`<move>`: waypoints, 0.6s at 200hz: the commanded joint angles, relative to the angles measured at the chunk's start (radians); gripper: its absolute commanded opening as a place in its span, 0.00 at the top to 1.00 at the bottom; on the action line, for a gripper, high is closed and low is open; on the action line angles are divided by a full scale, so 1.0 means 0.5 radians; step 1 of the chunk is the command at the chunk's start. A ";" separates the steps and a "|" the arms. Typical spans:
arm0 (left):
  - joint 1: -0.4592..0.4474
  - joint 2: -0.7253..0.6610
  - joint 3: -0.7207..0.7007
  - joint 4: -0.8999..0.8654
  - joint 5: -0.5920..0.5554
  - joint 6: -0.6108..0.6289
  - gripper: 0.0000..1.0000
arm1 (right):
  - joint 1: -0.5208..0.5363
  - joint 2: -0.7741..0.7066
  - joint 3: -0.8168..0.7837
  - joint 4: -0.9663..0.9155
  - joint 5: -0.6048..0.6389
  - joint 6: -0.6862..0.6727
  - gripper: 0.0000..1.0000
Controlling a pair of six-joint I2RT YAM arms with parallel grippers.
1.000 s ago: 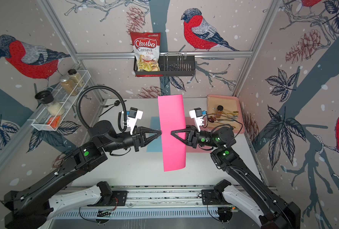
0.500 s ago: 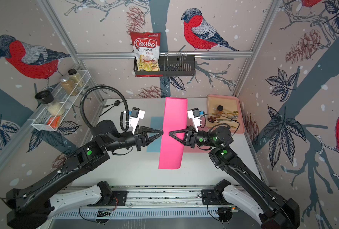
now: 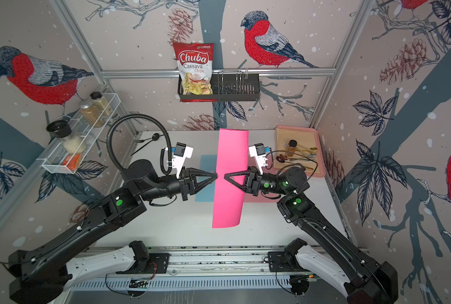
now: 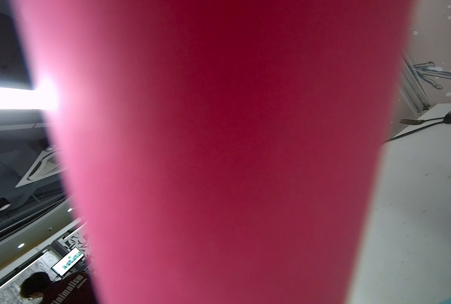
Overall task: Fold the rectangular paper in half along the long edge
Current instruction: Fold the paper.
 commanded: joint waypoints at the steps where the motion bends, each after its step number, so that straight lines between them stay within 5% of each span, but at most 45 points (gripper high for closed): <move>1: -0.005 -0.007 0.001 0.084 0.033 -0.005 1.00 | 0.008 0.004 0.020 0.122 0.008 0.017 0.71; 52: -0.006 -0.007 -0.011 0.087 0.025 -0.001 1.00 | 0.008 -0.014 0.017 0.116 0.002 0.017 0.76; 120: -0.008 -0.037 0.003 0.019 -0.063 0.046 0.72 | 0.011 -0.050 0.015 0.115 -0.023 0.022 0.76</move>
